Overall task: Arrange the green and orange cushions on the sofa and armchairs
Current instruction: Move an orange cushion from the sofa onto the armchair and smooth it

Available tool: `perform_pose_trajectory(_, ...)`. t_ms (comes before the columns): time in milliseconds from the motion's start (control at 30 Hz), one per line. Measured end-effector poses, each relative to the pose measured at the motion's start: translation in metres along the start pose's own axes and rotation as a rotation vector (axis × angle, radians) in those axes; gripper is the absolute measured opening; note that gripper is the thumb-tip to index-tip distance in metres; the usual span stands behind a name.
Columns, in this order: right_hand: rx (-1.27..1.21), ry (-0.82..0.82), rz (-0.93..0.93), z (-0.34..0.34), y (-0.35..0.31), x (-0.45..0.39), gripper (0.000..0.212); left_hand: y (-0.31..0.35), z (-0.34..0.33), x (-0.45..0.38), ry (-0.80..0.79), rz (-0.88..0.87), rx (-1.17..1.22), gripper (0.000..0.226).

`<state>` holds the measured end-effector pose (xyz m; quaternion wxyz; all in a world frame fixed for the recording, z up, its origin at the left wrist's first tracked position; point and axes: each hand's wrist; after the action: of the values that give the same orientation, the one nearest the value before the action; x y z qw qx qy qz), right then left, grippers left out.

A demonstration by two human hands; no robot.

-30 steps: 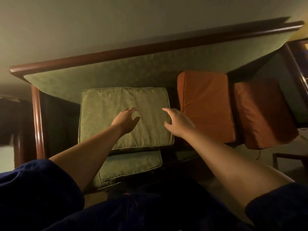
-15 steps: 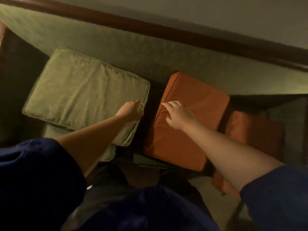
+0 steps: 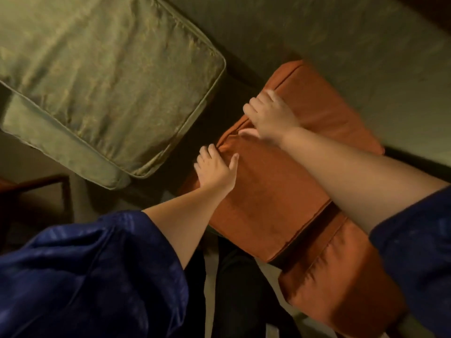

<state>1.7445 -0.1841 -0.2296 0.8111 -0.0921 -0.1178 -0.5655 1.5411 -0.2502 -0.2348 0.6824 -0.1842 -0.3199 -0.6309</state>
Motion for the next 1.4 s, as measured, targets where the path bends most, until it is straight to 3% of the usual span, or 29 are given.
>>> perform_pose_trajectory(67, -0.062, 0.074, 0.001, -0.008, 0.003, -0.004, 0.056, 0.0, -0.012, 0.006, 0.128, -0.011, 0.029, 0.078)
perform_pose_trajectory(233, -0.113, 0.009, -0.031, 0.003, 0.007, 0.014, 0.059, -0.004, -0.011, 0.015, 0.254, -0.14, 0.077, 0.059)
perform_pose_trajectory(400, -0.129, 0.099, -0.264, 0.057, 0.002, 0.067, 0.07, -0.005, 0.031, 0.04, 0.1, -0.445, 0.01, 0.055)
perform_pose_trajectory(500, -0.08, 0.117, -0.374, 0.098, -0.018, 0.102, 0.075, -0.012, 0.056, 0.077, 0.035, -0.539, -0.003, 0.062)
perform_pose_trajectory(667, -0.086, 0.17, -0.367, 0.166, -0.09, 0.161, 0.054, -0.057, 0.086, 0.168, 0.059, -0.59, 0.065, 0.061)
perform_pose_trajectory(800, -0.063, 0.332, -0.276, 0.226, -0.16, 0.2, 0.057, -0.114, 0.109, 0.242, 0.17, -0.619, 0.134, 0.061)
perform_pose_trajectory(933, -0.041, 0.51, -0.178, 0.284, -0.236, 0.23, 0.074, -0.187, 0.149, 0.301, 0.475, -0.727, 0.045, 0.056)
perform_pose_trajectory(1033, -0.097, 0.528, -0.156, 0.318, -0.302, 0.229, 0.08, -0.25, 0.194, 0.338, 0.603, -0.706, -0.073, 0.056)
perform_pose_trajectory(1133, -0.167, 0.514, -0.078, 0.342, -0.375, 0.211, 0.083, -0.33, 0.233, 0.376, 0.699, -0.62, -0.151, 0.07)
perform_pose_trajectory(1300, -0.269, 0.45, 0.187, 0.375, -0.501, 0.171, 0.079, -0.464, 0.286, 0.446, 0.754, -0.493, -0.162, 0.064)
perform_pose_trajectory(1400, -0.364, 0.476, 0.353, 0.398, -0.581, 0.138, 0.066, -0.539, 0.318, 0.475, 0.768, -0.368, -0.168, 0.076)
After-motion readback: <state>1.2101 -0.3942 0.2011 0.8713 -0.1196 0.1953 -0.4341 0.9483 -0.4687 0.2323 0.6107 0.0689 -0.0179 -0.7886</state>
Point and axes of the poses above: each hand's wrist, its own x-axis away from the middle knuckle, its own z-axis out of the back of the hand, y = z × x, and after that the axes turned 2 degrees about -z, right-handed
